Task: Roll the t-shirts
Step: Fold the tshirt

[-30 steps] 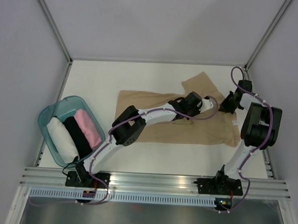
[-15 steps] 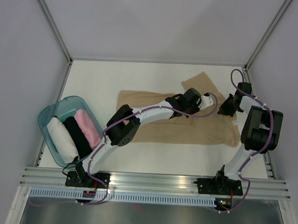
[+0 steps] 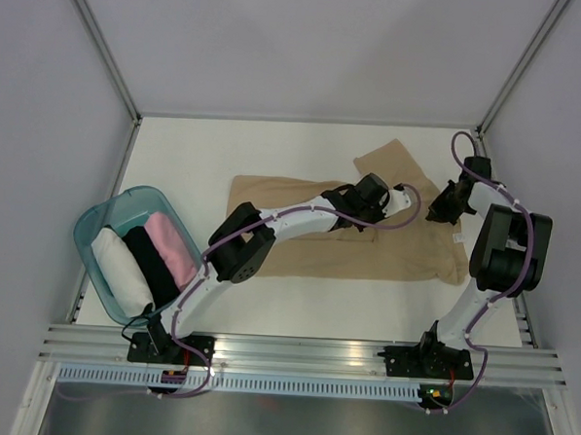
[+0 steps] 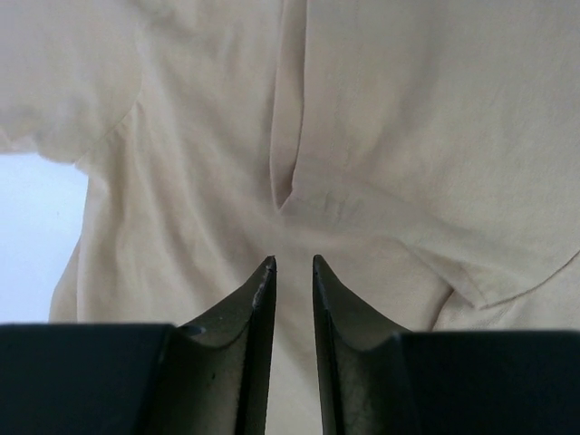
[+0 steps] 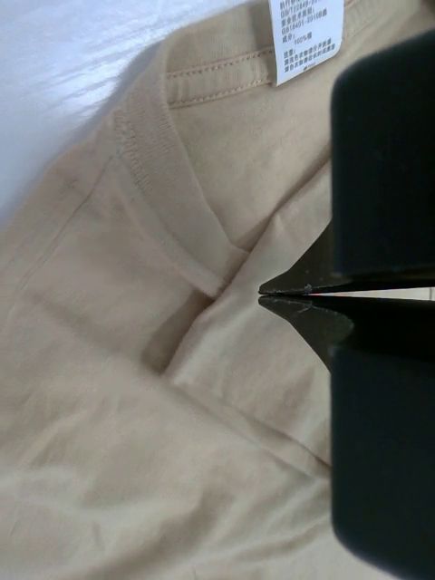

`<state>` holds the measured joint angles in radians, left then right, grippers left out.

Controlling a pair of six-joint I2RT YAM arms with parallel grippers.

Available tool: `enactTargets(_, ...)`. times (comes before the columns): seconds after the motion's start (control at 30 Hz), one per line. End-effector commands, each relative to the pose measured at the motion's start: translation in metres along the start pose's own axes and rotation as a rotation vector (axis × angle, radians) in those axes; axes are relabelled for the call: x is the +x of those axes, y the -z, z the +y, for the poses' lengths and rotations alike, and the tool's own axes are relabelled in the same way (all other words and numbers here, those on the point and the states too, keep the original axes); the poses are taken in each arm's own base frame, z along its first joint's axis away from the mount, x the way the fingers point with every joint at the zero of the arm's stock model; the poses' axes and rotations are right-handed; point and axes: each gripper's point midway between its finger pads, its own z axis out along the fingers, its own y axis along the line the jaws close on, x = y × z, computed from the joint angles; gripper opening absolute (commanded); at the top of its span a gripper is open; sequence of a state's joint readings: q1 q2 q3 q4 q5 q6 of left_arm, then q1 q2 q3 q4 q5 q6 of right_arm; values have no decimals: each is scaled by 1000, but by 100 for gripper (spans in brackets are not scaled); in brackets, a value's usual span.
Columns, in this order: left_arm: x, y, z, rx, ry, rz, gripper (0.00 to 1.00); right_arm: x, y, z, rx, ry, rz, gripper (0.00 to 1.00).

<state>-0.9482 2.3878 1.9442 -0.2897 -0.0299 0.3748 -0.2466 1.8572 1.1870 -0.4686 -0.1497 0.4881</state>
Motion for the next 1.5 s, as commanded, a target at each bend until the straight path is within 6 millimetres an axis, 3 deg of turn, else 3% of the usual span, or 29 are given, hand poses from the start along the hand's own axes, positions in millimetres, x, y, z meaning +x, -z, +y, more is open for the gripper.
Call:
enactTargets(0.0, -37, 49, 33, -85, -22, -61, 29, -45, 45, 29, -53, 37, -112, 0)
enactTargets(0.07, -26, 67, 34, -91, -26, -12, 33, -56, 68, 39, -67, 46, -145, 0)
enactTargets(0.1, -39, 94, 42, -114, -22, -38, 34, -58, 76, 40, -67, 52, -154, 0)
enactTargets(0.13, -36, 107, 44, -125, -18, -31, 36, -58, 91, 43, -73, 60, -170, 0)
enactTargets(0.17, -17, 118, 43, -133, -11, 15, 37, -58, 99, 43, -76, 66, -179, 0)
enactTargets(0.23, -17, 164, 51, -165, 16, 4, 40, -53, 121, 43, -81, 81, -199, 3)
enactTargets(0.27, 6, 173, 47, -157, 30, 54, 42, -48, 125, 41, -81, 82, -196, 4)
enactTargets(0.33, 17, 211, 44, -161, 65, 77, 47, -40, 142, 44, -107, 85, -210, 8)
enactTargets(0.4, 56, 228, 33, -156, 81, 182, 50, -31, 151, 46, -134, 84, -205, 11)
enactTargets(0.43, 61, 244, 32, -163, 100, 184, 51, -26, 163, 53, -180, 92, -207, 11)
enactTargets(0.47, 86, 249, 23, -150, 97, 238, 52, -25, 169, 54, -189, 92, -213, 12)
enactTargets(0.53, 103, 273, 21, -138, 54, 227, 55, -19, 186, 59, -220, 103, -229, 12)
enactTargets(0.57, 139, 275, 21, -138, 65, 292, 57, -19, 194, 62, -233, 105, -240, 13)
enactTargets(0.67, 185, 292, 39, -190, 158, 376, 58, -11, 211, 71, -287, 121, -263, 16)
enactTargets(0.8, 201, 291, 61, -236, 294, 404, 58, -6, 212, 84, -341, 135, -262, 28)
enactTargets(0.9, 205, 283, 87, -276, 358, 433, 59, -19, 206, 104, -366, 164, -284, 39)
enactTargets(0.93, 200, 279, 99, -289, 379, 424, 59, -27, 191, 110, -359, 169, -272, 41)
enactTargets(0.97, 206, 277, 111, -307, 418, 430, 59, -42, 198, 124, -374, 186, -305, 43)
enactTargets(1.0, 217, 264, 116, -292, 455, 461, 58, -50, 171, 127, -323, 193, -271, 44)
enactTargets(1.03, 218, 259, 122, -279, 492, 447, 59, -60, 162, 129, -285, 204, -275, 45)
enactTargets(1.07, 218, 261, 144, -311, 545, 424, 58, -85, 172, 142, -266, 217, -335, 46)
enactTargets(1.1, 223, 248, 146, -275, 590, 422, 58, -87, 137, 138, -181, 224, -280, 47)
enactTargets(1.13, 215, 248, 163, -292, 617, 385, 59, -109, 146, 155, -190, 263, -333, 50)
enactTargets(1.17, 223, 248, 177, -304, 661, 380, 59, -115, 137, 161, -181, 280, -328, 56)
enactTargets(1.2, 226, 247, 186, -314, 687, 368, 58, -111, 101, 164, -149, 307, -268, 70)
enactTargets(1.3, 239, 236, 212, -323, 738, 342, 58, -136, 77, 185, -130, 359, -320, 74)
enactTargets(1.37, 248, 227, 225, -326, 753, 350, 58, -153, 38, 190, -102, 360, -340, 73)
enactTargets(1.4, 254, 222, 227, -326, 748, 364, 58, -155, 1, 186, -83, 368, -321, 72)
enactTargets(1.47, 268, 210, 231, -339, 754, 407, 58, -173, -13, 195, -88, 374, -382, 69)
